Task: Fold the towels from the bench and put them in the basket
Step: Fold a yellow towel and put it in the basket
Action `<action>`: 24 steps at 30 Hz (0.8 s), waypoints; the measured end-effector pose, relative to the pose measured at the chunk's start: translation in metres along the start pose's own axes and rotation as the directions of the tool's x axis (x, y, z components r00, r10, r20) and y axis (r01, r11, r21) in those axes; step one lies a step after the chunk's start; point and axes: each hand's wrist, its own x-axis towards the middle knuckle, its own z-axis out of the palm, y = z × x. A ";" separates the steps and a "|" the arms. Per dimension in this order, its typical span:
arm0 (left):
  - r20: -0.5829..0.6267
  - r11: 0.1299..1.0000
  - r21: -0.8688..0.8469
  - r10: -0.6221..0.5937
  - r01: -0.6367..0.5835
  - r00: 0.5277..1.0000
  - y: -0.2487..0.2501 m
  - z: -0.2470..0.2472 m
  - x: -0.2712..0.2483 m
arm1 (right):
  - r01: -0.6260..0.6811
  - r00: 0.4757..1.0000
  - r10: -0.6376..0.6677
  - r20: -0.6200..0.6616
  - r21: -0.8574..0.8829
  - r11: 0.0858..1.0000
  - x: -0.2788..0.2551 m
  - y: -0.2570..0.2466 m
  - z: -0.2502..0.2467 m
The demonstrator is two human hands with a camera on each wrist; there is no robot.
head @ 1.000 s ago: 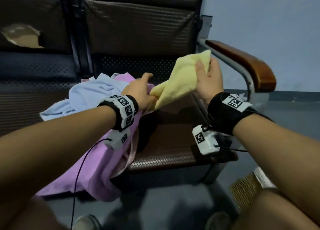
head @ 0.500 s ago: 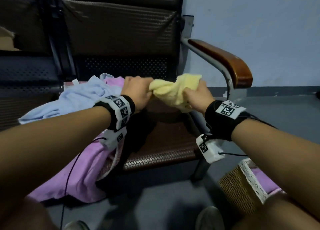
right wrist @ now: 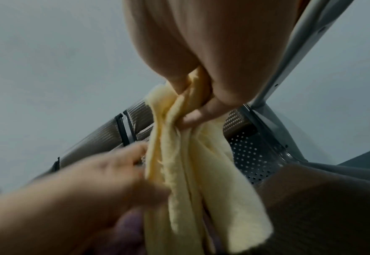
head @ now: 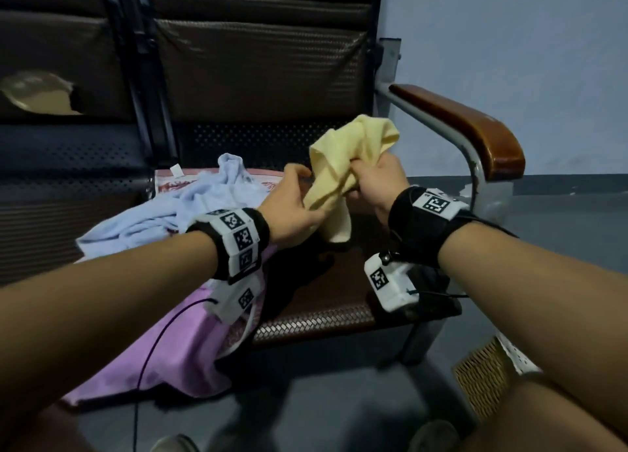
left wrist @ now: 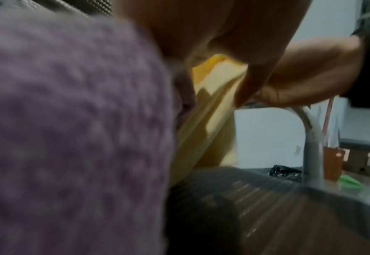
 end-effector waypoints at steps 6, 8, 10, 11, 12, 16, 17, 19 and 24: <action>0.098 0.847 0.532 -0.042 -0.017 0.994 -0.027 -0.019 -0.001 | 0.039 0.999 -0.036 -0.015 0.317 0.948 0.007 -0.025 0.003; -0.045 0.916 0.400 -0.014 0.031 0.999 -0.018 -0.029 0.003 | 0.016 0.998 0.004 -0.059 0.322 0.947 0.008 -0.024 0.002; -0.215 0.989 0.143 0.005 0.026 0.977 -0.004 -0.037 0.008 | -0.030 0.997 0.043 -0.059 0.204 0.978 0.008 -0.016 -0.002; -0.280 1.000 0.018 -0.008 0.014 0.960 0.004 -0.041 0.011 | -0.084 0.996 0.087 -0.022 0.125 0.989 0.006 -0.011 -0.005; -0.322 0.994 -0.112 -0.029 -0.008 0.946 0.012 -0.046 0.015 | -0.154 0.988 0.153 0.017 0.034 0.987 0.004 -0.006 -0.008; -0.319 0.929 -0.368 -0.094 -0.032 0.943 0.039 -0.052 0.023 | -0.192 0.972 0.227 0.059 -0.359 0.913 -0.004 0.006 -0.017; -0.273 0.935 -0.355 -0.099 -0.005 0.957 0.042 -0.050 0.022 | -0.066 0.987 0.125 0.103 -0.449 0.891 -0.004 0.006 -0.018; -0.168 0.963 -0.267 -0.091 0.043 0.982 0.042 -0.045 0.017 | 0.170 0.957 -0.039 0.287 -0.449 0.877 -0.007 0.002 -0.015; -0.128 0.980 0.169 -0.088 0.109 0.988 0.029 -0.051 0.007 | 0.264 0.891 -0.052 0.451 -0.421 0.868 -0.011 -0.001 -0.009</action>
